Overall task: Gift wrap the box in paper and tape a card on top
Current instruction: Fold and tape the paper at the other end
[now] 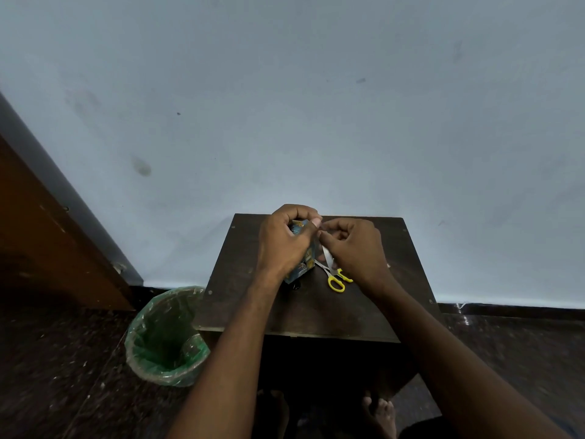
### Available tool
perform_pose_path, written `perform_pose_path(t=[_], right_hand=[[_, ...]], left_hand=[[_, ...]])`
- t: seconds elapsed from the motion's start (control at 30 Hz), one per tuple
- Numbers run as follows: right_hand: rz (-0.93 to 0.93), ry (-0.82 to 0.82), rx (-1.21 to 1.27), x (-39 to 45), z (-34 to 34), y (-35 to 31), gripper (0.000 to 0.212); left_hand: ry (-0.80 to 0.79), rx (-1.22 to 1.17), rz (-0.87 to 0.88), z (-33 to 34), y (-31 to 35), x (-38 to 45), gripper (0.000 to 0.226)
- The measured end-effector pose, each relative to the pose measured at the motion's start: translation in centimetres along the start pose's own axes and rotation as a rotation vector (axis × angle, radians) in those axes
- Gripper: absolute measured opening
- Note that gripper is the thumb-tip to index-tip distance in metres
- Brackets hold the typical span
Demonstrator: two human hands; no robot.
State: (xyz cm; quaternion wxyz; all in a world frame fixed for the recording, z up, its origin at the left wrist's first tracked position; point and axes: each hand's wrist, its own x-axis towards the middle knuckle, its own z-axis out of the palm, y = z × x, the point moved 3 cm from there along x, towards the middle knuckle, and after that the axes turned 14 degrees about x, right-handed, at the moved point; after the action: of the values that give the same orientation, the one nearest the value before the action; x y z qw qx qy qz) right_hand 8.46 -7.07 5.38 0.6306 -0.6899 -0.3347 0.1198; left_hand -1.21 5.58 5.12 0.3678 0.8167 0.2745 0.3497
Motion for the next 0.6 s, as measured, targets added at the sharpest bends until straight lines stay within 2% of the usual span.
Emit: perform_pose_path(t=[0.17, 0.3, 0.4, 0.6], right_hand=[[0.044, -0.023, 0.064, -0.04, -0.34, -0.17, 0.01], [0.086, -0.063, 0.099, -0.04, -0.48, 0.01, 0.032], [0.081, -0.087, 0.095, 0.09, -0.58, -0.1, 0.039], [0.134, -0.118, 0.116, 0.23, -0.72, 0.4, 0.038]], left_hand=[[-0.064, -0.03, -0.009, -0.3, 0.21, 0.15, 0.007], [-0.183, -0.036, 0.01, -0.62, 0.37, 0.06, 0.023], [-0.204, -0.045, 0.005, -0.56, 0.41, 0.04, 0.03], [-0.13, -0.011, 0.0, -0.52, 0.58, -0.12, 0.007]])
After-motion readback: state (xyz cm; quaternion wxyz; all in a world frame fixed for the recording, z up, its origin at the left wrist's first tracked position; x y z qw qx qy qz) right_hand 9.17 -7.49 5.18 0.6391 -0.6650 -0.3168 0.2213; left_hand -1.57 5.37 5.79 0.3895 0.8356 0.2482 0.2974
